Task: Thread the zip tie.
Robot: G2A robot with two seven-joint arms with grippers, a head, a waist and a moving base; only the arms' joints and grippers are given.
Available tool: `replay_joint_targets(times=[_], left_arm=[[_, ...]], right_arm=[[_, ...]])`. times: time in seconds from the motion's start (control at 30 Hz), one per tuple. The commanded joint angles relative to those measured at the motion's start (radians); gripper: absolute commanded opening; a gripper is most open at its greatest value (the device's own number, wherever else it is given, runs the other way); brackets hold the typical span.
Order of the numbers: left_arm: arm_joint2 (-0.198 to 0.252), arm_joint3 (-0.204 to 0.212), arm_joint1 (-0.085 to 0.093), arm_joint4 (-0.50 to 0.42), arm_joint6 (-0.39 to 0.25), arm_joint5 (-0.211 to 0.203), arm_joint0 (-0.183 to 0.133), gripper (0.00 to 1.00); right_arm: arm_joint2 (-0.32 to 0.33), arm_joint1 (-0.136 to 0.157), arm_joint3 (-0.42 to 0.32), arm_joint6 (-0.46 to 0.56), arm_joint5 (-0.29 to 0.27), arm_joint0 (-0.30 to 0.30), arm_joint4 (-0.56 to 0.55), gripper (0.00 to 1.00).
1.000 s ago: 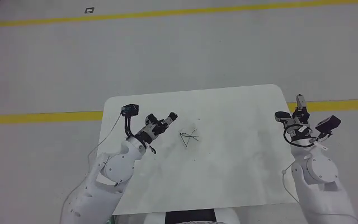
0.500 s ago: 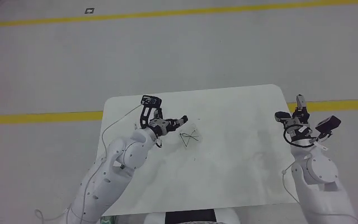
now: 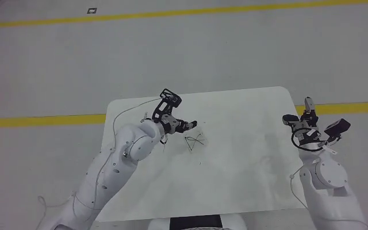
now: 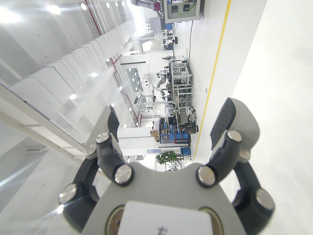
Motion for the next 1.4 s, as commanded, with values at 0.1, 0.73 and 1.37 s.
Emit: replay_joint_targets(times=[0.1, 0.73, 1.37], left_arm=[[0.006, 0.01, 0.0, 0.005, -0.026, -0.03, -0.019, 1.0], [0.006, 0.01, 0.0, 0.005, -0.026, -0.03, -0.019, 1.0], [0.174, 0.067, -0.021, 0.192, -0.249, -0.118, -0.151, 1.0]], right_arm=[[0.0, 0.0, 0.0, 0.0, 0.0, 0.0, 0.0, 1.0], [0.0, 0.0, 0.0, 0.0, 0.0, 0.0, 0.0, 1.0], [0.0, 0.0, 0.0, 0.0, 0.0, 0.0, 0.0, 1.0]])
